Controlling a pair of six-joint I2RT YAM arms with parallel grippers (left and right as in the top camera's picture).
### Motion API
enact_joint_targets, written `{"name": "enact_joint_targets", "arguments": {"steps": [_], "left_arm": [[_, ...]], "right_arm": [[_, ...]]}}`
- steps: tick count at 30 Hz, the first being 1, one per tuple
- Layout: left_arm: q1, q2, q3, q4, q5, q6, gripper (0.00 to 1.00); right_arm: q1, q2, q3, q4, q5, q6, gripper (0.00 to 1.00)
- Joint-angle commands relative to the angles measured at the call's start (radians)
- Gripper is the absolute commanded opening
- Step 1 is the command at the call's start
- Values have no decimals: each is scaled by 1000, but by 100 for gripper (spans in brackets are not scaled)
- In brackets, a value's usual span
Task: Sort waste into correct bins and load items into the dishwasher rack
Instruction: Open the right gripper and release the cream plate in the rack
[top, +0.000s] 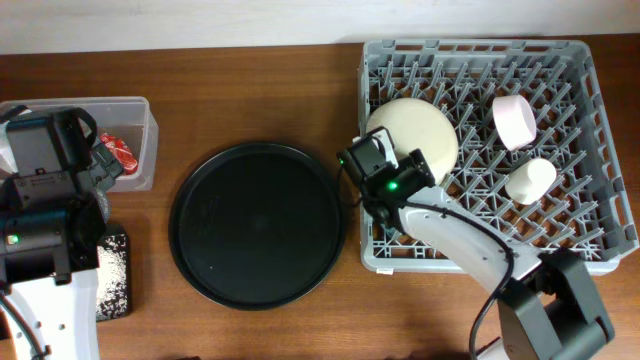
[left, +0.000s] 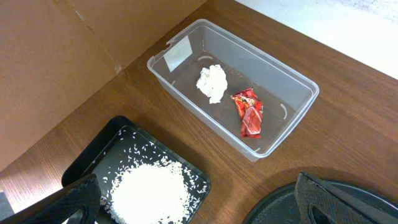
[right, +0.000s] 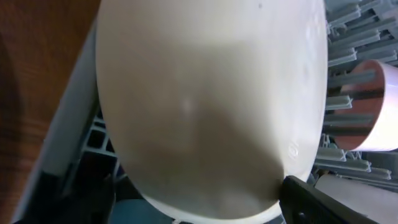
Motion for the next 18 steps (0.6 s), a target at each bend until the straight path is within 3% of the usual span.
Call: {"name": "enact_joint_targets", "arguments": {"steps": [1, 7, 18], "left_arm": [[2, -4, 8, -1, -14, -13, 99], [2, -4, 8, -1, -14, -14, 99], [2, -4, 8, -1, -14, -13, 99]], "right_arm": [[-7, 8, -11, 26, 17, -3, 89], [-62, 9, -11, 48, 143, -2, 90], [-110, -70, 9, 53, 147, -3, 89]]}}
